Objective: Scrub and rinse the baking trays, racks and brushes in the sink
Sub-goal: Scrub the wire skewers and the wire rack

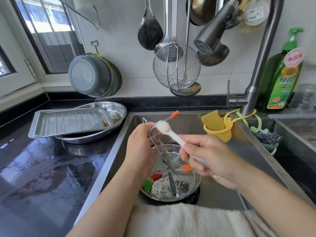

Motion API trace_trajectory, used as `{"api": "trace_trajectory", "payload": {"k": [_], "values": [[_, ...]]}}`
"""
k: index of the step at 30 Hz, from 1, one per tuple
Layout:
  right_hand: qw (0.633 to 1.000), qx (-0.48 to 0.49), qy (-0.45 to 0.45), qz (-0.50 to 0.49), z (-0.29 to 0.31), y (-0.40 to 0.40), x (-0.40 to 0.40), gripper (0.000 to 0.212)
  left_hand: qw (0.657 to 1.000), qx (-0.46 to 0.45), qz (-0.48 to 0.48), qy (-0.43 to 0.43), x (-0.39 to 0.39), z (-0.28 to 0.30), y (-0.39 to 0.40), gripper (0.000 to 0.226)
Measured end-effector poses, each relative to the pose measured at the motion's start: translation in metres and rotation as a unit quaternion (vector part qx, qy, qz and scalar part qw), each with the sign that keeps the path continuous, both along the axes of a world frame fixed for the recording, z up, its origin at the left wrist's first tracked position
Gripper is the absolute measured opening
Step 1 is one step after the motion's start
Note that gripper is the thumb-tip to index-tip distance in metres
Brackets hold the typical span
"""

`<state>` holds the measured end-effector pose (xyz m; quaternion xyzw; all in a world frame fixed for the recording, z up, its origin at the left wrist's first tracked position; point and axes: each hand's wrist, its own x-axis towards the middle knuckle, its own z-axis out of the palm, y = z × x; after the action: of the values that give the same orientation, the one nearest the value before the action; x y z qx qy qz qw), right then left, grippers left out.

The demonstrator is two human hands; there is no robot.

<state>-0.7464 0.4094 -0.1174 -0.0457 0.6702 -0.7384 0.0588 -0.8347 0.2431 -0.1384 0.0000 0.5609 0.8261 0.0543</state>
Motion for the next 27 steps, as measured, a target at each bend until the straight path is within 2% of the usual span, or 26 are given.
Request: {"api": "trace_trajectory", "payload": {"k": [2,4,8,9,12,14,15,18,20,22,24,27], "values": [[0.998,-0.055,-0.002,-0.032,0.002,0.008,-0.004,0.032,1.000,0.002,0.009,0.002,-0.001,-0.001,0.000,0.022],[0.997,-0.066,-0.006,-0.043,0.002,0.009,-0.006,0.031,1.000,-0.006,0.007,0.011,0.001,0.000,0.001,0.020],[0.999,0.043,-0.021,0.019,-0.004,-0.004,0.000,0.027,0.999,-0.015,-0.015,0.030,0.007,0.002,0.005,0.015],[0.999,0.043,-0.022,0.013,-0.004,-0.004,0.000,0.027,0.999,-0.020,-0.013,0.033,0.007,0.002,0.005,0.013],[0.994,-0.065,-0.028,-0.078,0.002,0.012,-0.008,0.028,0.999,-0.039,0.007,0.025,0.005,0.000,0.005,0.011],[0.990,-0.098,-0.029,-0.101,0.003,0.016,-0.009,0.027,0.998,-0.048,0.011,0.024,0.004,-0.001,0.006,0.014],[0.992,-0.081,-0.035,-0.086,0.002,0.014,-0.008,0.027,0.998,-0.050,0.009,0.025,0.004,-0.001,0.006,0.015],[0.996,0.077,-0.044,-0.011,-0.006,0.000,-0.002,0.027,0.998,-0.062,-0.007,0.027,0.003,-0.004,0.004,0.020],[0.990,0.121,-0.041,-0.058,-0.010,0.001,-0.006,0.027,0.997,-0.079,-0.008,0.018,0.003,-0.006,0.004,0.019],[0.981,0.118,-0.044,-0.149,-0.011,0.014,-0.013,0.022,0.995,-0.099,0.000,0.001,0.003,-0.006,0.004,0.015],[0.964,0.172,-0.030,-0.201,-0.013,0.026,-0.015,0.023,0.992,-0.125,0.002,-0.016,0.005,-0.006,0.005,0.013],[0.900,0.382,0.063,-0.199,-0.019,0.020,-0.013,0.031,0.989,-0.147,0.000,-0.032,0.007,-0.005,0.006,0.011]]}}
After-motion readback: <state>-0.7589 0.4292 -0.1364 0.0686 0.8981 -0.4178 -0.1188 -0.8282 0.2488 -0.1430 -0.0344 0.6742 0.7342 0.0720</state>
